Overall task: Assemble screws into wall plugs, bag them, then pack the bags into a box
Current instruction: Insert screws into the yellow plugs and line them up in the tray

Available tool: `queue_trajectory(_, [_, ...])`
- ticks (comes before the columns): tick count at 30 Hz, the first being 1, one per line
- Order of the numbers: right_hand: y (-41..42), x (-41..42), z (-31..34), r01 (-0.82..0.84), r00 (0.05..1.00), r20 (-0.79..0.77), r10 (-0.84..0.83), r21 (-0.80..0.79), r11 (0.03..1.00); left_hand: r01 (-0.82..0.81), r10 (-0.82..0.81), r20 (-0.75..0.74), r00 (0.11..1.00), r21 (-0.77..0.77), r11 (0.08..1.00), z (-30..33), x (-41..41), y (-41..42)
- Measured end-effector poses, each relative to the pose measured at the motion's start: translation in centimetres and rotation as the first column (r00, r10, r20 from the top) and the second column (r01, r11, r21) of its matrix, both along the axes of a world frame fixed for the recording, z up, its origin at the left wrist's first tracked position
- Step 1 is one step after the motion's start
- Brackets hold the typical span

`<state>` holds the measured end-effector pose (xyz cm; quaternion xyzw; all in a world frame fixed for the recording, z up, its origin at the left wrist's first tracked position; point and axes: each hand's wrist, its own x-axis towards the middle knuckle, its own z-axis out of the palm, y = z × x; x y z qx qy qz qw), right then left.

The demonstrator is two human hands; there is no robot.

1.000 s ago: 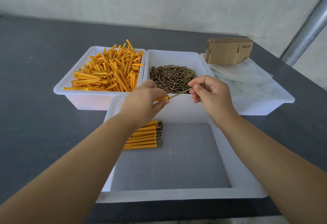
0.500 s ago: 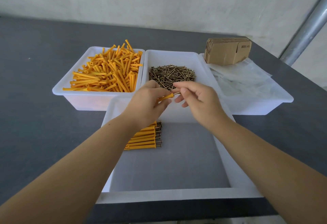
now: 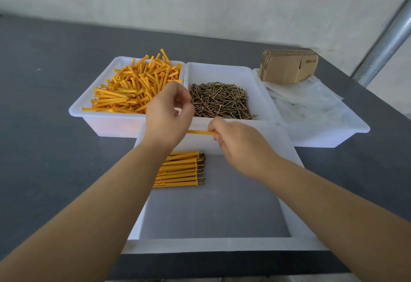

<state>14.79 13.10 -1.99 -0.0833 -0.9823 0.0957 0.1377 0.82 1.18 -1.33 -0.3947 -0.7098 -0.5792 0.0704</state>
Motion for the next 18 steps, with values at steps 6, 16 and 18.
queue_trajectory(6, [-2.2,-2.7,0.1,-0.023,0.998,0.062,0.006,0.279,0.96,-0.211,0.21,0.016,0.977,0.006,0.978,-0.4,-1.9,-0.4])
queue_trajectory(16, [-3.3,-5.7,-1.9,-0.124,0.978,0.202,0.051,0.37,0.921,-0.367,0.323,-0.177,0.93,-0.38,0.849,-0.9,-2.4,0.1])
queue_trajectory(18, [-3.2,-5.3,-1.9,-0.231,0.963,0.217,0.159,0.362,0.903,-0.381,0.31,-0.221,0.925,-0.542,0.75,-1.0,-2.4,0.2])
